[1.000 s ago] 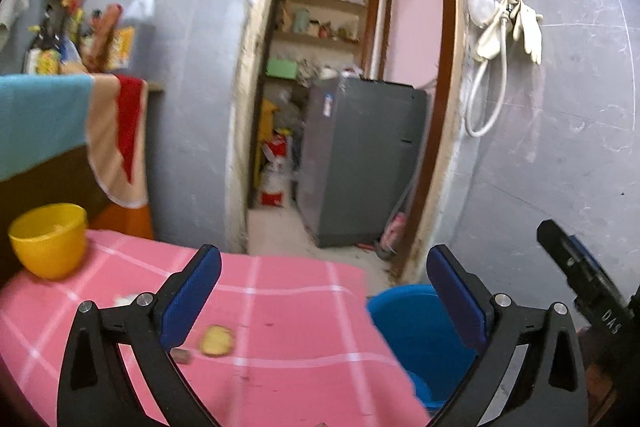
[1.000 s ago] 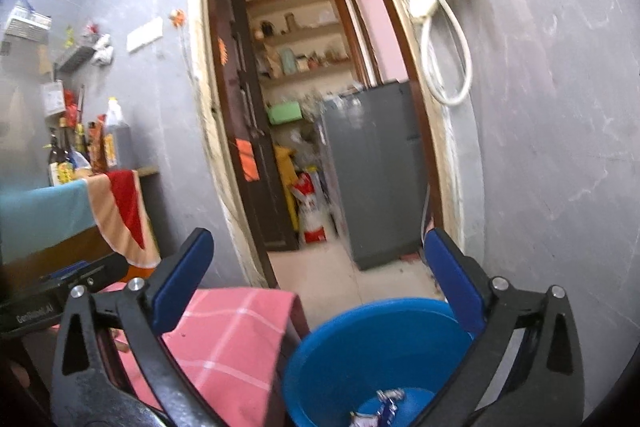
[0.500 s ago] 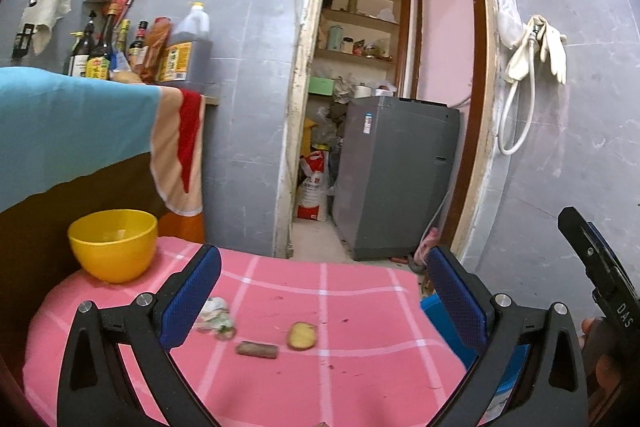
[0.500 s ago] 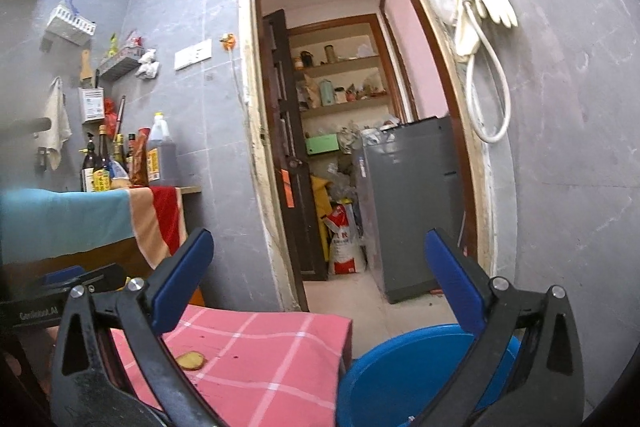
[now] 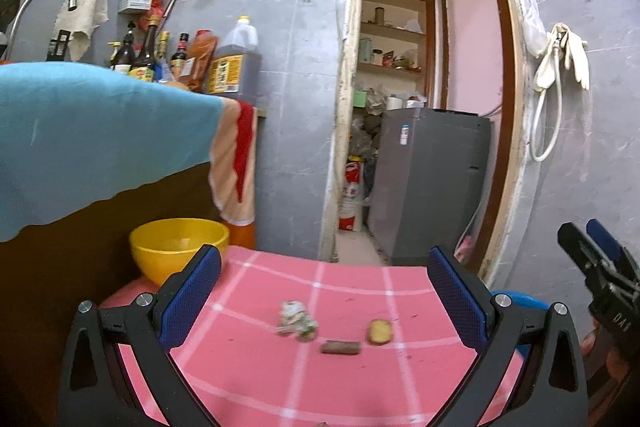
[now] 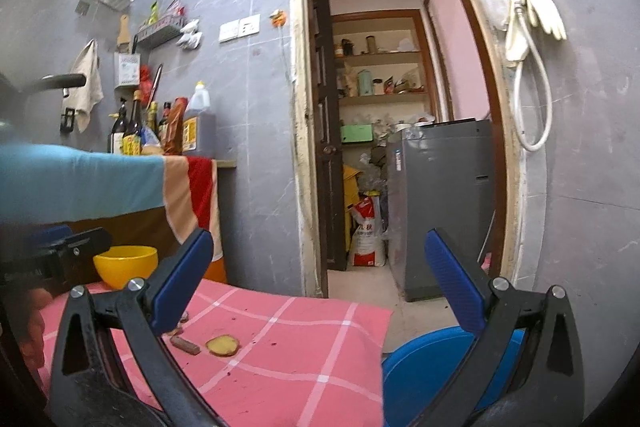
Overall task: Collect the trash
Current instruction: 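Move both tools back over the table toward the foil and potato peel, then grasp the white foil scrap with the left tool while the right tool grasps the yellow potato peel, then lift the foil and peel and carry them over the blue bucket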
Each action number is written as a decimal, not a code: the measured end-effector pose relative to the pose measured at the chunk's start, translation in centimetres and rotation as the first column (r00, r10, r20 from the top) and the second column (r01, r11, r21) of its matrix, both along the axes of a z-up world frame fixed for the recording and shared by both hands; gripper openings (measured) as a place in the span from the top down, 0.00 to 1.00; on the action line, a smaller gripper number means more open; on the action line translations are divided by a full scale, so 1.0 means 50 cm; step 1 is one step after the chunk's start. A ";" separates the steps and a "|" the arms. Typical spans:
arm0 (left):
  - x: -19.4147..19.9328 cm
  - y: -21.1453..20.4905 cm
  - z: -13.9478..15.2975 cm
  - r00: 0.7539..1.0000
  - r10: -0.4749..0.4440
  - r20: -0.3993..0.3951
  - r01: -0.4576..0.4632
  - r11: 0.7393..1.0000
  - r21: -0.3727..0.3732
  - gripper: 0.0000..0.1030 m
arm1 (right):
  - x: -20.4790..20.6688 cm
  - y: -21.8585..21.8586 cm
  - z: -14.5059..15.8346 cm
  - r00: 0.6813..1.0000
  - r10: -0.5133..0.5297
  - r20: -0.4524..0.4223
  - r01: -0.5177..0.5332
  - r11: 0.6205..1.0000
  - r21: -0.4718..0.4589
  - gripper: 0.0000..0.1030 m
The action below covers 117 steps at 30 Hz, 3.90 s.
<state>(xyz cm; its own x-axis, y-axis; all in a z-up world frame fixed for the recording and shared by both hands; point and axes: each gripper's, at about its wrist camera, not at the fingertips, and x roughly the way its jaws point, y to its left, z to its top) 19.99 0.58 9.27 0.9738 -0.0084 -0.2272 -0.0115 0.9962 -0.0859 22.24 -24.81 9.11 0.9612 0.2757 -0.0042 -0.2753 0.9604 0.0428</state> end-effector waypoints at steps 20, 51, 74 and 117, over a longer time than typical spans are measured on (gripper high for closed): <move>0.044 0.101 -0.099 0.980 -0.011 -0.196 0.027 0.997 0.078 0.02 | 0.094 0.100 -0.062 0.965 0.049 -0.257 -0.091 0.983 -0.156 0.00; 0.260 0.113 -0.151 0.786 -0.305 -0.538 0.201 0.949 -0.244 0.86 | 0.295 0.235 -0.185 0.599 0.182 -0.780 -0.441 0.888 -0.131 0.33; 0.153 0.093 -0.130 0.825 -0.290 -0.484 0.200 0.952 -0.230 0.97 | 0.257 0.210 -0.178 0.618 0.278 -0.735 -0.463 0.885 -0.054 0.82; 0.145 -0.325 0.047 0.858 -0.514 0.000 0.512 0.855 -0.085 0.97 | 0.047 -0.167 0.015 0.969 -0.218 -0.115 0.212 0.975 -0.064 0.82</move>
<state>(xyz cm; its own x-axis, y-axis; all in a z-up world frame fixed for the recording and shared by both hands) 27.22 -15.66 11.62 0.8210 -0.5243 -0.2260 0.4967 0.8511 -0.1704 24.61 -33.15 9.85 0.9894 0.0589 -0.1328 -0.0577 0.9983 0.0127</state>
